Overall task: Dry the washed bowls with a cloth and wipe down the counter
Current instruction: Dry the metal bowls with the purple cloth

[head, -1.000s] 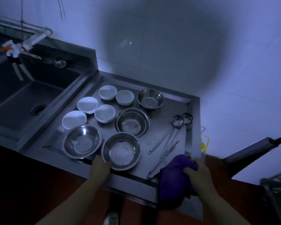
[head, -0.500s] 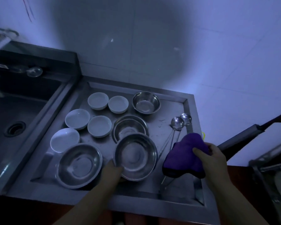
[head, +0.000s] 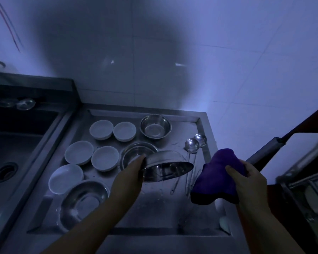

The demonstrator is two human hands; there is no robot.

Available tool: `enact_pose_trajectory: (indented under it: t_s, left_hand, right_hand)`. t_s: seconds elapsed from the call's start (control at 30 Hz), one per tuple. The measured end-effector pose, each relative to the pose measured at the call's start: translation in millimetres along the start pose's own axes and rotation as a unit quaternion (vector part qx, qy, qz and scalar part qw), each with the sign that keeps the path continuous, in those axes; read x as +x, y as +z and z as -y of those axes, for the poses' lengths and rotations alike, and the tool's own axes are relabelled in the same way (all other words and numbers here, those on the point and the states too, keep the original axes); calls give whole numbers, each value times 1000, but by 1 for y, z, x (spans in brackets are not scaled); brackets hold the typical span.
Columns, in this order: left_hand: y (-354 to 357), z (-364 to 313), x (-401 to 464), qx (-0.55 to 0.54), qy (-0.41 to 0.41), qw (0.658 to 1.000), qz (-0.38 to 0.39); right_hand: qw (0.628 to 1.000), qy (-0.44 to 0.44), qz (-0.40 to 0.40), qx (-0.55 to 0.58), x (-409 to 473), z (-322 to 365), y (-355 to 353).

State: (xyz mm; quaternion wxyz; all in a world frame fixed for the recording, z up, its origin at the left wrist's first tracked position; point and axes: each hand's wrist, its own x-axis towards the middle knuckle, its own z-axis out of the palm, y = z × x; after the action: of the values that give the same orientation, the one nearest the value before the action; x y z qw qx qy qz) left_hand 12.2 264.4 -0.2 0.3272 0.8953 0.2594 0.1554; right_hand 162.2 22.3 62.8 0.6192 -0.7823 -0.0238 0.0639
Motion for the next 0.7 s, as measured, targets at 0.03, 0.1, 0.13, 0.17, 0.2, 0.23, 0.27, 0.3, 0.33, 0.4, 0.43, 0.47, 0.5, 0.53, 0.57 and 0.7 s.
enact_pose_trajectory:
  t_s: [0.03, 0.1, 0.13, 0.17, 0.2, 0.23, 0.27, 0.3, 0.33, 0.4, 0.43, 0.47, 0.5, 0.53, 0.57, 0.7]
  left_hand:
    - [-1, -3, 1, 3, 1, 1000, -4]
    - [-3, -10, 3, 3, 7, 1000, -20]
    - [-3, -14, 4, -4, 8, 1000, -27]
    - [-4, -18, 5, -17, 1, 999, -29]
    - [-5, -24, 7, -37, -11, 999, -31]
    - [-7, -30, 9, -66, -26, 997, -34]
    - [-9, -37, 11, -101, -39, 993, -41]
    - [-13, -46, 13, -133, -50, 989, -49]
    - [-16, -54, 17, -159, -61, 984, -53]
    - [-22, -71, 22, -212, -99, 971, -49]
    - [-24, -79, 24, -251, -120, 959, -52]
    - [-25, -86, 25, -290, -140, 945, -56]
    - [-26, -93, 26, -319, -159, 932, -61]
    - [-27, -98, 27, -338, -174, 923, -65]
    - [-29, -104, 28, -356, -185, 914, -68]
    - [-37, -126, 28, -466, -205, 857, -75]
  right_hand:
    - [1000, -3, 3, 0, 0, 1, 0]
    - [1000, -13, 2, -6, 0, 5, 0]
    - [1000, -22, 3, -11, 0, 8, 1]
    - [999, -34, 6, -16, 0, 12, 3]
    - [999, -50, 6, -20, 0, 16, 5]
    - [997, -70, 6, -27, 0, 21, 8]
    - [995, -94, 7, -37, 1, 27, 11]
    - [992, -121, 10, -46, 1, 32, 15]
    - [987, -152, 16, -56, 0, 38, 20]
    - [967, -234, 43, -90, 1, 47, 32]
    - [950, -280, 70, -120, 1, 53, 41]
    - [927, -320, 114, -161, 2, 58, 50]
    - [892, -356, 168, -221, 2, 62, 59]
    - [844, -392, 216, -297, 3, 64, 68]
    - [791, -418, 252, -368, 3, 64, 76]
    - [736, -439, 311, -410, -5, 64, 85]
